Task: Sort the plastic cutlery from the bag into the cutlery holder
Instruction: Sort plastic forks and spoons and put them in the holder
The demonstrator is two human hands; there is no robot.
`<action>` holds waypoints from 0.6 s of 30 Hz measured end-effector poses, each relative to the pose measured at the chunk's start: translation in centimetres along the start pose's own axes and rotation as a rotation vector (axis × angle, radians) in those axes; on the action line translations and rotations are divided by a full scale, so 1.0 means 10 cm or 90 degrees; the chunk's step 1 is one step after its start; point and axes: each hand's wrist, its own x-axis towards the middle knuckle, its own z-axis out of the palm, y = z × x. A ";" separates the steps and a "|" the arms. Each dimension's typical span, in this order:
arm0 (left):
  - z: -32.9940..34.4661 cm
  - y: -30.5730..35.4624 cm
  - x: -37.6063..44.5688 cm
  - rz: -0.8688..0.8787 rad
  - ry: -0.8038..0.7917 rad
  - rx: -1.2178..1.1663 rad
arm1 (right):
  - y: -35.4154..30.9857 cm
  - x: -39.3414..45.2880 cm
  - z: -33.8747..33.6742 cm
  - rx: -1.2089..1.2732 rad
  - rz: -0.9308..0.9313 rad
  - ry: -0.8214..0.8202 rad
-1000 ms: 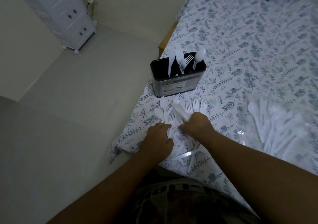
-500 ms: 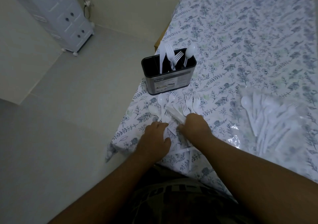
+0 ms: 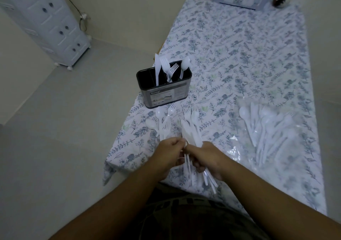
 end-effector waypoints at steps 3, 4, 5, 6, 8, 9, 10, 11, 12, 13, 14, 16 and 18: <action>0.09 -0.03 -0.05 0.018 -0.008 0.008 | 0.06 -0.05 -0.04 0.020 0.016 0.002; 0.11 -0.03 -0.06 0.017 -0.016 0.002 | 0.07 -0.05 -0.05 0.021 0.017 0.005; 0.13 -0.02 -0.06 0.015 -0.022 -0.011 | 0.08 -0.04 -0.06 0.025 0.017 0.011; 0.13 -0.01 -0.07 0.014 -0.029 -0.018 | 0.10 -0.02 -0.08 0.032 0.017 0.019; 0.14 0.00 -0.07 0.041 -0.043 0.026 | 0.14 -0.01 -0.11 0.068 0.015 0.026; 0.14 0.00 -0.07 0.073 -0.041 0.077 | 0.16 -0.01 -0.12 0.100 0.022 0.019; 0.14 0.00 -0.05 0.113 -0.031 0.139 | 0.17 -0.01 -0.12 0.146 0.032 0.004; 0.14 0.00 -0.04 0.161 -0.022 0.200 | 0.17 -0.04 -0.12 0.197 0.040 -0.012; 0.15 -0.01 -0.04 0.218 -0.020 0.263 | 0.17 -0.05 -0.12 0.239 0.045 -0.024; 0.15 -0.01 -0.03 0.268 -0.028 0.327 | 0.17 -0.08 -0.12 0.267 0.046 -0.028; 0.17 -0.01 -0.03 0.308 -0.041 0.380 | 0.17 -0.08 -0.13 0.284 0.042 -0.024; 0.23 -0.03 -0.02 0.316 -0.042 0.388 | 0.16 -0.08 -0.15 0.306 0.023 0.011; 0.29 -0.02 -0.09 0.187 -0.021 0.184 | 0.10 -0.07 -0.18 0.376 0.012 0.071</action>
